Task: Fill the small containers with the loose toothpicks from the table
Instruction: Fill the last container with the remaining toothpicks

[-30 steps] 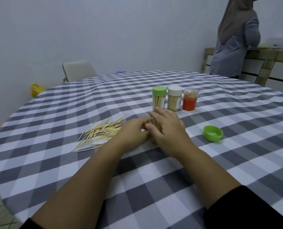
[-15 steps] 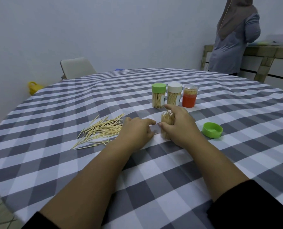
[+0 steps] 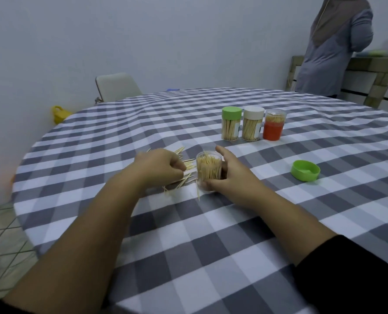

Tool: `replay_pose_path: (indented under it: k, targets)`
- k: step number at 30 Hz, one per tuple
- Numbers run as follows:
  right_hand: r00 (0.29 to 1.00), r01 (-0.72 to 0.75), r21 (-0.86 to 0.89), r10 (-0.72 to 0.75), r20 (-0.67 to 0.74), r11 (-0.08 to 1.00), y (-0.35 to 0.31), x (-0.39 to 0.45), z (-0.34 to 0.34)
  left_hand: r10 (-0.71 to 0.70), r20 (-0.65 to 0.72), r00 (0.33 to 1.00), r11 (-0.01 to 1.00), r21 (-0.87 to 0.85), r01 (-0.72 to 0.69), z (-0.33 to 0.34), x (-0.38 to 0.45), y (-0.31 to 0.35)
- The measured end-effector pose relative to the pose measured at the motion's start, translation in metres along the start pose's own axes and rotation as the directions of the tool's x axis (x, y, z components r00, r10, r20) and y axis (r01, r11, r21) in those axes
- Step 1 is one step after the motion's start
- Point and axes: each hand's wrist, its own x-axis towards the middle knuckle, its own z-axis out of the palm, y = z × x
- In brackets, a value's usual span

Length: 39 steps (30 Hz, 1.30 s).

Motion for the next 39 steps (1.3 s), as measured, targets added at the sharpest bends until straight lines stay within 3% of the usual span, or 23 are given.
replay_pose_path:
  k: [9,17,24,27,31,34,39]
  targets:
    - [0.995,-0.063,-0.089,0.056,-0.084,0.994,-0.017,0.003,0.024,-0.054,-0.037,0.998,0.998,0.038,0.055,0.012,-0.033,-0.021]
    - [0.975,-0.105,-0.006,0.102,-0.197,0.994,-0.016,0.009,0.045,0.01,-0.258,0.966,0.997,-0.075,-0.03,0.029,-0.034,-0.018]
    - [0.966,-0.112,0.028,0.116,-0.232,0.993,-0.012,0.007,0.036,-0.008,-0.343,0.939,0.995,-0.096,-0.027,0.038,-0.036,-0.006]
    - [0.963,-0.109,0.039,0.116,-0.242,0.993,-0.011,0.007,0.034,-0.009,-0.338,0.941,0.999,-0.048,-0.008,0.042,-0.033,0.001]
    - [0.967,-0.103,0.035,0.108,-0.23,0.994,-0.01,0.007,0.032,-0.033,-0.263,0.964,0.992,-0.124,0.0,0.04,-0.029,-0.003]
    - [0.967,-0.104,0.045,0.111,-0.228,0.994,-0.009,0.008,0.03,-0.048,-0.292,0.955,0.988,-0.156,0.002,0.041,-0.029,-0.001]
    - [0.961,-0.115,0.055,0.126,-0.247,0.992,-0.007,0.01,0.028,-0.041,-0.319,0.947,0.999,-0.03,0.033,0.047,-0.028,0.008]
